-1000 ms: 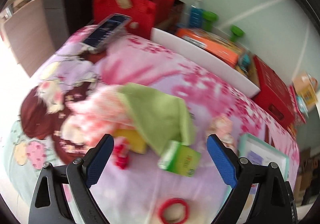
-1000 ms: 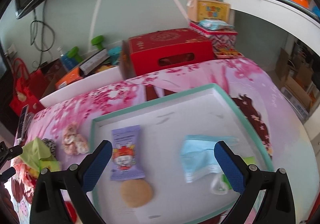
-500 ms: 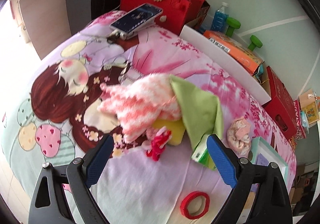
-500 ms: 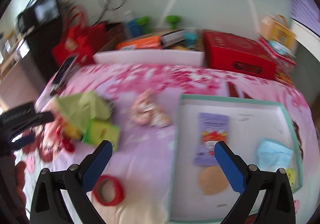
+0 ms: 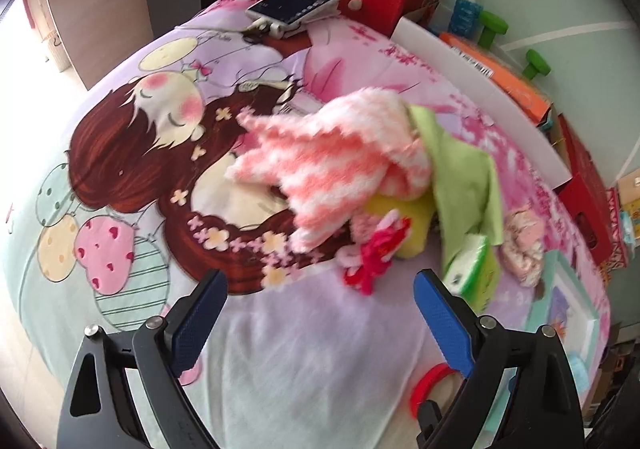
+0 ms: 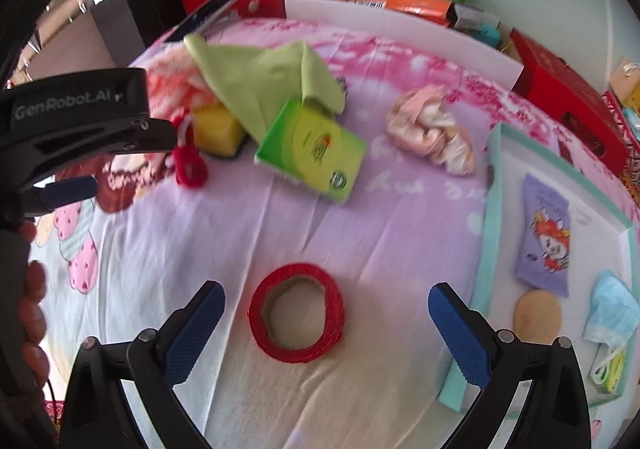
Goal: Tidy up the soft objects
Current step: 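Move both open grippers from the tray back to the pile, then grasp the red tape roll with the right gripper while the left gripper grasps the red plush toy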
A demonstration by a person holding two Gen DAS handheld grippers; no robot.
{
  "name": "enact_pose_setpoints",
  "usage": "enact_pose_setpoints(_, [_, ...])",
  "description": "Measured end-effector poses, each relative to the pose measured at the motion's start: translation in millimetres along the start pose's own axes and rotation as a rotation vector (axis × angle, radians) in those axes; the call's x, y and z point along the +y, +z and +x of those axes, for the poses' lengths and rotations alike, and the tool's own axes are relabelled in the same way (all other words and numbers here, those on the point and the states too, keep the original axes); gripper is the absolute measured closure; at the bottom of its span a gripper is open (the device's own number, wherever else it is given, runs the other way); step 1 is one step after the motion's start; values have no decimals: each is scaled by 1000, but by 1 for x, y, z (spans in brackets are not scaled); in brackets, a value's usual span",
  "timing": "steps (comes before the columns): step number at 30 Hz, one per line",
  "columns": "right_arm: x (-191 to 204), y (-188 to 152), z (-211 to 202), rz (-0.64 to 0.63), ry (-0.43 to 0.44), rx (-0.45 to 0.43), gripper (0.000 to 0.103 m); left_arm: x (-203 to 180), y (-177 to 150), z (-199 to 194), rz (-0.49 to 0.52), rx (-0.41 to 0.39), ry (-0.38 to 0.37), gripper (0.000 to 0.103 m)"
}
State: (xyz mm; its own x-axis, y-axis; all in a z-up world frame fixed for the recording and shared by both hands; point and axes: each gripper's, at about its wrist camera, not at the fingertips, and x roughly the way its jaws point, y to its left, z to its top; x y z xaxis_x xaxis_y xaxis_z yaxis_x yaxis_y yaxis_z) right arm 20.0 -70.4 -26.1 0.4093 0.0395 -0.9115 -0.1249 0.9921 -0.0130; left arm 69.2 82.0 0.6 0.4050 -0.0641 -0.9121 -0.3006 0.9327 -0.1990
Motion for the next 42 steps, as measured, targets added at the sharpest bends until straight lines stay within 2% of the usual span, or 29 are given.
enact_pose_setpoints(6, [5,-9,12,-23,-18,56,0,12,-7,12,-12,45,46,9])
enact_pose_setpoints(9, [5,-11,15,-34,-36,70,1,16,-9,17,-32,74,36,9])
enact_pose_setpoints(13, [6,-13,15,-46,-60,73,2,9,-8,15,-13,60,30,9])
enact_pose_setpoints(17, [4,-13,13,-42,-42,73,10,3,-6,14,-11,61,11,9])
enact_pose_setpoints(20, [5,-12,13,-46,-28,67,18,-1,-4,14,5,59,11,19])
enact_pose_setpoints(29, [-11,-4,11,12,-15,42,46,-14,1,22,7,83,-59,53])
enact_pose_setpoints(34, [-25,-4,12,61,-9,39,47,-20,3,30,9,93,-70,71])
enact_pose_setpoints(42, [-33,-3,17,85,18,43,47,-21,6,38,1,84,-76,87])
